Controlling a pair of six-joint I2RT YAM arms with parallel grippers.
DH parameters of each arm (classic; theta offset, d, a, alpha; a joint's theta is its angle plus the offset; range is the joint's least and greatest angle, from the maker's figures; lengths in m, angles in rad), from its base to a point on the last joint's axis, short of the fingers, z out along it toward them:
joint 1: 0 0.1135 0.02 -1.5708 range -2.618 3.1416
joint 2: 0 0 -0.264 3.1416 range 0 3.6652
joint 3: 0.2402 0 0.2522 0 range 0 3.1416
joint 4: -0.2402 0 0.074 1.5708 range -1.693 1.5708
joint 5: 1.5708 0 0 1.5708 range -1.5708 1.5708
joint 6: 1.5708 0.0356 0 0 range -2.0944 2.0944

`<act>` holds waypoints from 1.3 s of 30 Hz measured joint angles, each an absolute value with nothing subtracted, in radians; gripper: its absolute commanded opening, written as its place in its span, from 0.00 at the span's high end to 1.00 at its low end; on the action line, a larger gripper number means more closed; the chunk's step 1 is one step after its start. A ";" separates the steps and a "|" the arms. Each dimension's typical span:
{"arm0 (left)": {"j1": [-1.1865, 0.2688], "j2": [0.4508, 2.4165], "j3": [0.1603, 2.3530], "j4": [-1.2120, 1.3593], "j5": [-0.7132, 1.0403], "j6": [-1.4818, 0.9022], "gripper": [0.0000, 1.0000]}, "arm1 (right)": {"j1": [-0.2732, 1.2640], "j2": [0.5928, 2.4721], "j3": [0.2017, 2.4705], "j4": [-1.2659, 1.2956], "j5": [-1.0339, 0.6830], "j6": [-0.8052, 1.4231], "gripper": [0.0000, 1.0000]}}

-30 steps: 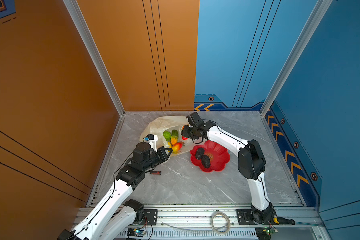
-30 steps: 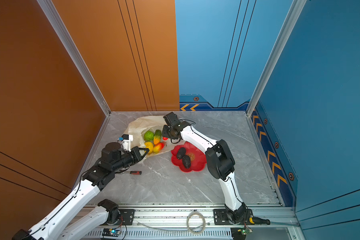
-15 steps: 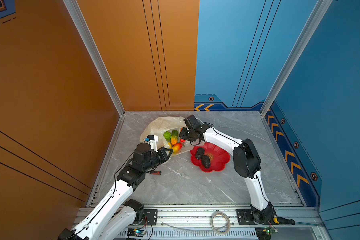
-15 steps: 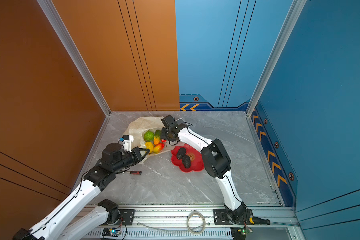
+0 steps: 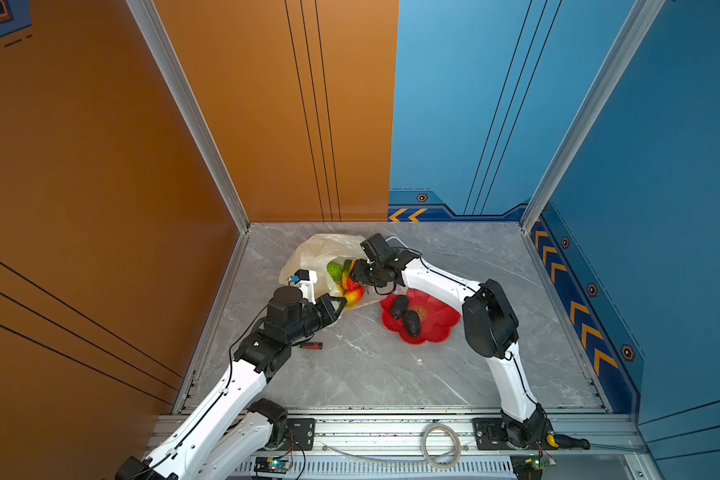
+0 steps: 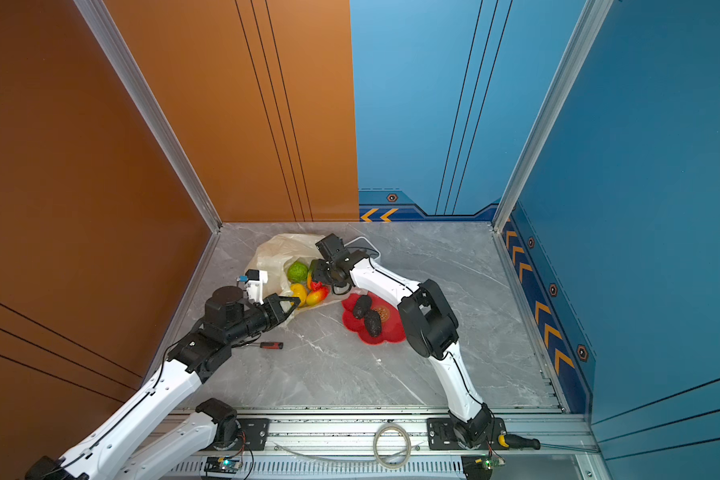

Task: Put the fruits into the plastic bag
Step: 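Open the right gripper to release the mango inside the bag, then withdraw the right gripper from the bag back over the red bowl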

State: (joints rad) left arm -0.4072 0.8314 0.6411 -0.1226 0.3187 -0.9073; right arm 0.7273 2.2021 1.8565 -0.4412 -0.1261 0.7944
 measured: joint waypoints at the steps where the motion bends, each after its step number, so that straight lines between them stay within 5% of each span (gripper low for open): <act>1: -0.407 0.831 0.641 -0.122 0.319 -0.907 1.00 | 0.727 2.202 1.856 -0.441 -0.126 0.794 0.40; 22: -0.407 0.831 0.639 -0.122 0.318 -0.910 1.00 | 0.729 2.173 1.840 -0.442 -0.128 0.793 0.39; 39: -0.407 0.831 0.639 -0.117 0.319 -0.925 1.00 | 0.774 1.810 1.681 -0.462 -0.213 0.770 0.37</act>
